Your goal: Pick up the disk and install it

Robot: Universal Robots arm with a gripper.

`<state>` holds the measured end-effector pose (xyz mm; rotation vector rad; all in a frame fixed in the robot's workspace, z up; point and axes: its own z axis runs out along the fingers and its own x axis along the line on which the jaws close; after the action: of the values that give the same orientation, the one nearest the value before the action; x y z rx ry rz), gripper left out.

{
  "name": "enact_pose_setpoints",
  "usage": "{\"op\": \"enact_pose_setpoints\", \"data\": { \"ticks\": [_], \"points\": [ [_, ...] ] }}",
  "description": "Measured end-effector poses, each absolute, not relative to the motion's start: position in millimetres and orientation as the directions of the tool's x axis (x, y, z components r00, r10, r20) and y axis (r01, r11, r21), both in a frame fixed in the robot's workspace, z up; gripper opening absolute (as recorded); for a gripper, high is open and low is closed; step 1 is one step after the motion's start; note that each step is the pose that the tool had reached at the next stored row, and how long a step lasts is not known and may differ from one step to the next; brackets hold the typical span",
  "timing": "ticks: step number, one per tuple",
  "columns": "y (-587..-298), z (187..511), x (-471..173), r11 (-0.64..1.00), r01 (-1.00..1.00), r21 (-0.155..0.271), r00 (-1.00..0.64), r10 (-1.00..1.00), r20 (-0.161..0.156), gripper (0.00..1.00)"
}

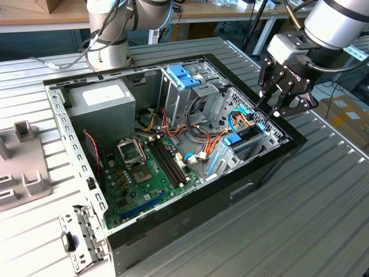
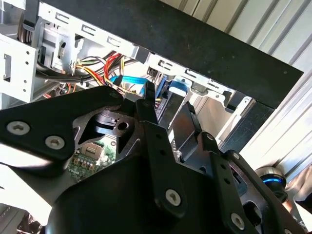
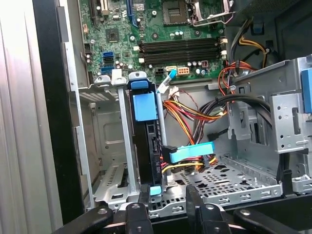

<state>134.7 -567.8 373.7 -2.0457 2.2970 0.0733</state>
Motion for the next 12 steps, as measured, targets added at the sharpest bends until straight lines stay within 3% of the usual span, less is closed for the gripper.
{"op": "enact_pose_setpoints", "data": {
  "ticks": [12],
  "points": [
    [-567.9,382.1,131.8,0.106,-0.994,-0.007,-0.104,-0.99,-0.091,0.42]
  ]
}}
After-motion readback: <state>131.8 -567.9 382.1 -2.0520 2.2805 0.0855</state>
